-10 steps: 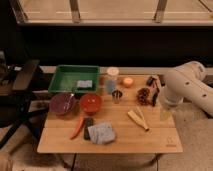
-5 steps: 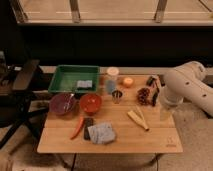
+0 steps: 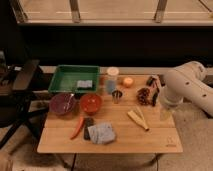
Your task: Place pepper in tray
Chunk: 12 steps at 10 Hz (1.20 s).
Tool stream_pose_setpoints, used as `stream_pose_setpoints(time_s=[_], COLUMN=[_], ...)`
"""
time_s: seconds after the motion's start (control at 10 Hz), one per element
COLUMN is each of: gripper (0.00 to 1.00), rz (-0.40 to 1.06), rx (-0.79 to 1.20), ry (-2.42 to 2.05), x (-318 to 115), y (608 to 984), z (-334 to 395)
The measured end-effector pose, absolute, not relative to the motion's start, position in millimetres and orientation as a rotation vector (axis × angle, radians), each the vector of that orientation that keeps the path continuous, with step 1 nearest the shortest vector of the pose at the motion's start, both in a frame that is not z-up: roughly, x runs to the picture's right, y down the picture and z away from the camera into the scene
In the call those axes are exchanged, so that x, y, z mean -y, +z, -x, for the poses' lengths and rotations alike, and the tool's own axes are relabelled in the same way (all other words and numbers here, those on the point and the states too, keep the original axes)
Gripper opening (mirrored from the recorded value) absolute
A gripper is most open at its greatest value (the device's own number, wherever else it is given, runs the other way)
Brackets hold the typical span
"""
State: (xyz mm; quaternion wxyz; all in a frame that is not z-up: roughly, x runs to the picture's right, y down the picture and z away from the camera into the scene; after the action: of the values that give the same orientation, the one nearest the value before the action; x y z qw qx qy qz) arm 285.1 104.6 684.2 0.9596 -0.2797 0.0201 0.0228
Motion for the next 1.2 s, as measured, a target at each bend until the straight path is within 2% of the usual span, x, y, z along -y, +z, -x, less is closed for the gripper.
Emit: stream_pose_setpoints(time_s=[0.9,1.2], gripper=[0.65,0.65], rz=[0.566,0.493], rx=[-0.040,0.054], ry=[0.046,-0.059], x=[-105,-97], y=[684,677], z=[-285,-268])
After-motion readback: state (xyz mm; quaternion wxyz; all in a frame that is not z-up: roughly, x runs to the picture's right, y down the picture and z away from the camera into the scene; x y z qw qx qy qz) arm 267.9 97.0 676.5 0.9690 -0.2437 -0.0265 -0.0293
